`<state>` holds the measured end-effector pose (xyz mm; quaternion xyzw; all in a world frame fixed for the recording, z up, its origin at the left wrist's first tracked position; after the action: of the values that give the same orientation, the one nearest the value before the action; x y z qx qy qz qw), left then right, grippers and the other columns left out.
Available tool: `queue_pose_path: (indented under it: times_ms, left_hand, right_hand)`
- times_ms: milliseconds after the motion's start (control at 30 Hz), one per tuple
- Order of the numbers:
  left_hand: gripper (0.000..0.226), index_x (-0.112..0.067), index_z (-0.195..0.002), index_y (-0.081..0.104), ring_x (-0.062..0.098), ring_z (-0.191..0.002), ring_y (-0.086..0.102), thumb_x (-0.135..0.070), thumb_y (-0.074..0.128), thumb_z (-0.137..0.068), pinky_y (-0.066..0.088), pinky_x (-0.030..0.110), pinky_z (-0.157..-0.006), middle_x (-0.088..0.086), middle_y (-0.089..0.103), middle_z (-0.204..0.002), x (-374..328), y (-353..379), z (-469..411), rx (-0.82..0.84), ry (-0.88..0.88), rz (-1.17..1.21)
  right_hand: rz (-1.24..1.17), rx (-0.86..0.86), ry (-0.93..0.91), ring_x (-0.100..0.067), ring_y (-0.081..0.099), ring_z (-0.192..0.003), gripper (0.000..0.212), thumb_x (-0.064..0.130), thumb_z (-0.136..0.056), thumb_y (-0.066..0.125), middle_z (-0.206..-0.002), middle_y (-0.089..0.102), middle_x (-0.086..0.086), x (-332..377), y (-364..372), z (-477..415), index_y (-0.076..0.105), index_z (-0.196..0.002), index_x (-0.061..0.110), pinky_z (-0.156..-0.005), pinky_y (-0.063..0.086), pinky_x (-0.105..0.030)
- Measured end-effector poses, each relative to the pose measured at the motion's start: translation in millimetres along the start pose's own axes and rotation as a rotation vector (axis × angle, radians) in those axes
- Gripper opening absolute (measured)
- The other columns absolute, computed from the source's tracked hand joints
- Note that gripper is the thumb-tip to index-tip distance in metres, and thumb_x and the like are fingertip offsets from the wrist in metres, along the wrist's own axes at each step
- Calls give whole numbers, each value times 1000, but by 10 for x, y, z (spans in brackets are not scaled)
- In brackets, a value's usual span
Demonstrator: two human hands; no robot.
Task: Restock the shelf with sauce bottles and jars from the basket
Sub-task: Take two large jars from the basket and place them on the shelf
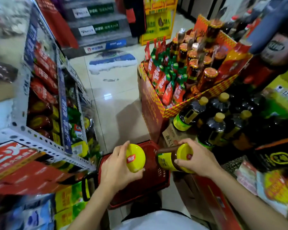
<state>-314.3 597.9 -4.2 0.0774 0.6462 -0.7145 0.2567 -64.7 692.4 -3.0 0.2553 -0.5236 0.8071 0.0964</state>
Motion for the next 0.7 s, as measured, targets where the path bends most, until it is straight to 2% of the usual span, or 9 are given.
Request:
queue_pose_path:
  times_ms: [67,200,300,400,533,700]
  left_hand:
    - [107,-30,-142,21,19,-113,54,-72,61,-52,45,31,-83,-7,45,-131,-82,-43,-10,4,25,-25]
    - [108,-31,-142,22,18,-112,55,-77,55,-50,46,31,-83,-8,46,-131,-220,-71,-83,18,98,-35]
    - [107,-30,-141,24,18,-110,57,-75,57,-49,47,31,-81,-7,48,-130,-330,-30,-134,57,180,-59]
    - [109,-30,-139,26,18,-110,56,-80,47,-44,47,33,-80,-8,48,-128,-412,-3,-188,99,273,-38]
    - [106,-29,-137,31,20,-108,56,-77,50,-44,48,36,-78,-5,50,-125,-517,36,-242,187,408,-11]
    - [107,-35,-137,30,22,-109,57,-75,51,-40,45,33,-81,-6,51,-125,-720,98,-182,298,559,-29]
  right_hand:
    - [-20,-18,13,-9,53,-82,52,59,-60,68,-104,50,15,-35,-79,97,40,-103,50,-69,44,-29]
    - [-64,-80,79,-7,52,-82,51,56,-63,69,-108,52,14,-118,-180,220,42,-106,47,-65,40,-27]
    - [-88,-122,167,-9,57,-86,56,55,-63,69,-114,50,13,-186,-178,355,43,-111,44,-71,44,-29]
    - [-135,-204,253,-10,60,-86,58,56,-63,69,-115,49,13,-237,-184,552,43,-113,45,-73,47,-31]
    - [-236,-311,361,-12,57,-86,54,56,-60,69,-106,50,10,-261,-126,960,42,-106,48,-80,51,-38]
    - [-347,-465,532,-11,56,-84,51,57,-59,70,-106,55,11,-258,74,1620,40,-99,54,-74,46,-31]
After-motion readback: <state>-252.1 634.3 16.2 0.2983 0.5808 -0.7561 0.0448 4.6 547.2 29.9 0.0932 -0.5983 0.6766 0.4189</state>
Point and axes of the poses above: each hand's wrist, its own z-axis away from the middle knuckle, its own y-axis out of the palm, x = y × z, the point moved 5 cm from there along -z, towards the middle knuckle
